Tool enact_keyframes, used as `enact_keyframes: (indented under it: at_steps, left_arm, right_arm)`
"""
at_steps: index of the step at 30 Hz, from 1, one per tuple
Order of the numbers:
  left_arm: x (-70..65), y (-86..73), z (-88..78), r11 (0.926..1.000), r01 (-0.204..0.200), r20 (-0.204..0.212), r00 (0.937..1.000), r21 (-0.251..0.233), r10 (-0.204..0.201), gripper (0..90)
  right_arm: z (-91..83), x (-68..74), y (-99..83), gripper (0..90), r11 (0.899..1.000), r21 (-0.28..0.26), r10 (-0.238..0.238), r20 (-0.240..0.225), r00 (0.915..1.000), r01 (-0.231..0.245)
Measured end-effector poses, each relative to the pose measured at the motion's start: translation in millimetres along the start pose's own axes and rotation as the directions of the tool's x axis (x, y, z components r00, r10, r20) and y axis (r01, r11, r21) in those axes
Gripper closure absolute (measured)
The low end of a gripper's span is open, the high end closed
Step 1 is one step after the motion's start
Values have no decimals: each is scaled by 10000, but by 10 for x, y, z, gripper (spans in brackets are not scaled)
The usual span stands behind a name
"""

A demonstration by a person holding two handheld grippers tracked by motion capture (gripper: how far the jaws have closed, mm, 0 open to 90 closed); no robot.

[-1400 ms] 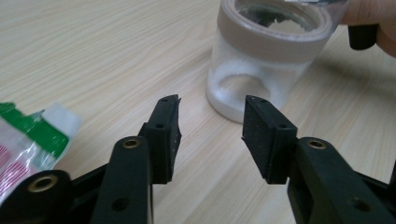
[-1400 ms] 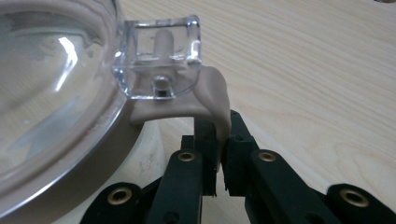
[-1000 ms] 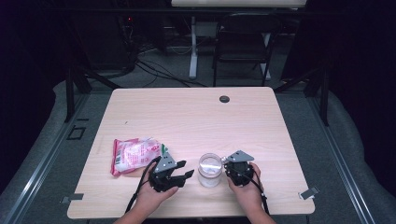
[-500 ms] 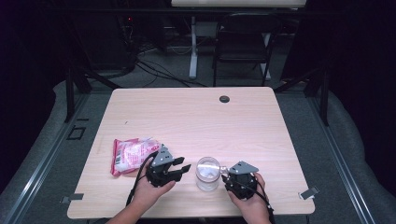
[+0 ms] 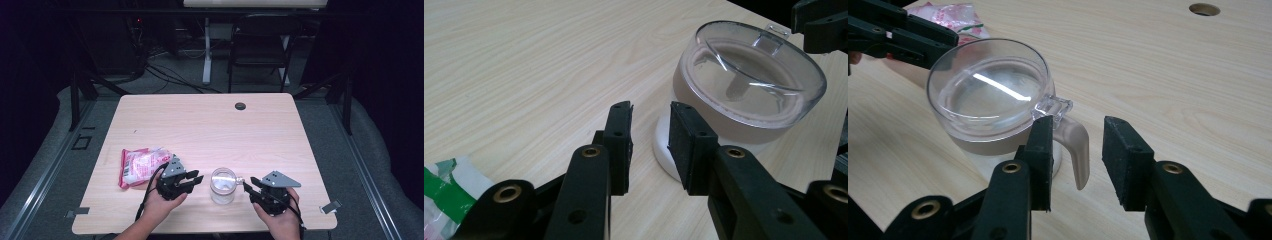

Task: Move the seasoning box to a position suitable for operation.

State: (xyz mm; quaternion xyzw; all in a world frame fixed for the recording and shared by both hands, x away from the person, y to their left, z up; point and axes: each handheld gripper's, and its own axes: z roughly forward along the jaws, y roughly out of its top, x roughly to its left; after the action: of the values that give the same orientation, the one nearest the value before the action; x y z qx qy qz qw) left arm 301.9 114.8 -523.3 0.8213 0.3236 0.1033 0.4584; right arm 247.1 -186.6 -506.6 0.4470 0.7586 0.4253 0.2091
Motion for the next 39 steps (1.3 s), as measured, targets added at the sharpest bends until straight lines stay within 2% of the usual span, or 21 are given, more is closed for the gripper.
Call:
enact_keyframes:
  at_steps: [6, 9, 12, 15, 17, 18, 20, 23, 25, 29, 31, 33, 34, 39]
  left_arm:
    - [-9, 3, -25, 9997, -84, 11, 10000, -227, 84, 714]
    - [-8, -2, -37, 9990, 216, 413, 9989, -385, -200, 764]
    - [-11, 4, -83, 9983, 304, 340, 9990, -503, -287, 818]
    - [0, 23, -103, 9973, 477, 408, 9981, -557, -455, 867]
    - [5, 80, -110, 9984, 417, 461, 9981, -394, -399, 882]
    - [1, 126, -117, 9993, 254, 406, 9989, -286, -242, 885]
    - [-21, 280, -128, 10000, -60, 458, 9989, -9, 61, 896]
    - [-38, 370, -115, 9996, -100, 539, 9985, 265, 85, 899]
    - [-53, 443, -93, 9996, -102, 634, 9980, 246, 86, 900]
    - [-77, 543, -46, 9996, -214, 456, 9987, 174, 206, 900]
    - [-83, 530, -48, 9992, -379, 369, 9986, 99, 375, 900]
    - [-70, 467, -42, 9988, -466, 587, 9972, 160, 456, 900]
    - [-49, 390, -26, 9976, -537, 714, 9962, 447, 504, 900]
    - [-30, 297, -19, 9963, -505, 1071, 9933, 691, 429, 900]
  right_arm:
    - [31, 9, -9, 722, 9998, -49, 200, -25, 9998, -201]
    - [8, 12, -12, 747, 9995, -215, 235, -13, 9997, -235]
    - [-4, -11, 5, 769, 9979, -315, 559, -249, 9981, -567]
    - [-9, -42, 32, 804, 9972, -254, 703, -232, 9973, -709]
    - [-28, -72, 77, 817, 9967, -227, 777, -288, 9966, -784]
    - [-36, -86, 113, 818, 9959, -206, 870, -407, 9954, -878]
    - [-49, -129, 258, 839, 9962, 181, 858, -453, 9953, -850]
    - [-51, -146, 352, 848, 9945, 226, 1034, -524, 9933, -1023]
    - [-26, -167, 440, 845, 9904, 432, 1340, -741, 9882, -1310]
    - [54, -140, 540, 832, 9877, 860, 1369, -714, 9880, -1306]
    - [80, -118, 546, 823, 9863, 923, 1435, -742, 9869, -1365]
    - [105, -96, 533, 824, 9806, 1217, 1629, -692, 9842, -1538]
    - [125, -75, 511, 837, 9767, 1435, 1706, -683, 9830, -1595]
    - [138, -83, 470, 855, 9718, 1533, 1905, -643, 9796, -1790]
